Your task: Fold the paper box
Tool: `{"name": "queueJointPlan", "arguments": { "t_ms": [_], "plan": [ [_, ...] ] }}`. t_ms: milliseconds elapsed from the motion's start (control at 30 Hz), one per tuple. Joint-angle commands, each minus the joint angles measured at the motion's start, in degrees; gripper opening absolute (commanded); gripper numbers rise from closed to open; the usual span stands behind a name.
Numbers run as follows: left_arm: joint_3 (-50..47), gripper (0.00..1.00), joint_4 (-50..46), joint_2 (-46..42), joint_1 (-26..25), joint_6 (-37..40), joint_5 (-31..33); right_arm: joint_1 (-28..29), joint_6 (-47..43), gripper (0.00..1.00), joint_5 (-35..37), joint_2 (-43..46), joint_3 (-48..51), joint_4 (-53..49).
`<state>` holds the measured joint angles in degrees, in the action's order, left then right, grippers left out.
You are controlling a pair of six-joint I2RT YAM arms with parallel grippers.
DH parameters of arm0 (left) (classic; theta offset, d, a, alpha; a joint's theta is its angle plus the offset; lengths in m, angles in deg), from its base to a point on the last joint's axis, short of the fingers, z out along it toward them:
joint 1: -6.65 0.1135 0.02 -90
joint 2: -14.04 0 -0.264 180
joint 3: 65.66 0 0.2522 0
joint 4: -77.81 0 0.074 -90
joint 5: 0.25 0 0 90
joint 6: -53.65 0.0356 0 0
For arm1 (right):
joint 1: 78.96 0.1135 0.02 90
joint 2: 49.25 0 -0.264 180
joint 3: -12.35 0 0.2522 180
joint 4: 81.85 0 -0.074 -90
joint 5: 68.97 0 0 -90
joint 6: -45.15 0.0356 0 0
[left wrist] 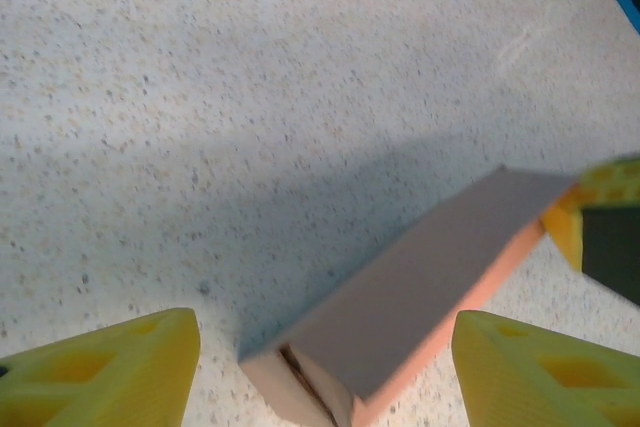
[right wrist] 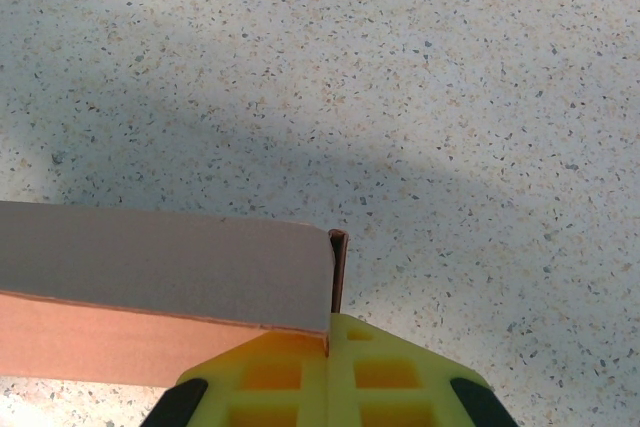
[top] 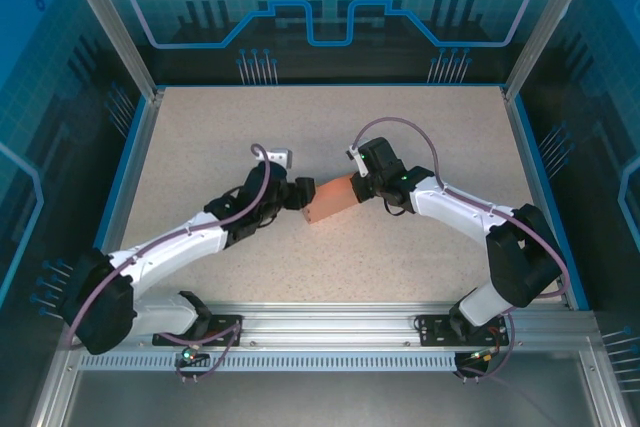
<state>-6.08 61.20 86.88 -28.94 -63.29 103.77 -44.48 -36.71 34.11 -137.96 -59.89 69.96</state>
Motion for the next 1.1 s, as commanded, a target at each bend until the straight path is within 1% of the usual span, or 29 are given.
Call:
{"name": "queueJointPlan", "arguments": {
  "t_ms": [0,167,333,433,733,867,1067],
  "plan": [
    [3.92,0.69,-2.02,3.35,2.18,1.16,-5.80,1.12,-0.28,0.03,-1.03,0.10,1.11,-4.37],
    [6.94,0.68,-2.82,8.45,3.55,2.31,-9.06,1.12,-0.33,0.03,-0.75,0.13,1.00,-4.37],
    [8.56,0.68,-3.84,11.89,3.56,3.47,-11.58,1.14,-0.28,0.04,-0.84,-0.01,0.93,-4.28],
    [8.28,0.68,-4.00,12.81,3.53,3.74,-12.87,1.16,-0.25,0.04,-0.86,-0.06,0.95,-4.20],
    [6.60,0.67,-3.39,14.30,3.57,4.10,-13.87,1.12,-0.24,0.05,-0.60,-0.06,0.79,-4.46],
    [6.04,0.67,-3.08,14.84,3.58,4.12,-13.87,1.09,-0.39,0.09,-0.41,0.19,0.39,-4.87],
    [5.96,0.67,-2.87,15.43,3.59,4.65,-13.38,1.12,-1.01,0.19,0.22,1.88,-0.59,-6.36]
  ]
}}
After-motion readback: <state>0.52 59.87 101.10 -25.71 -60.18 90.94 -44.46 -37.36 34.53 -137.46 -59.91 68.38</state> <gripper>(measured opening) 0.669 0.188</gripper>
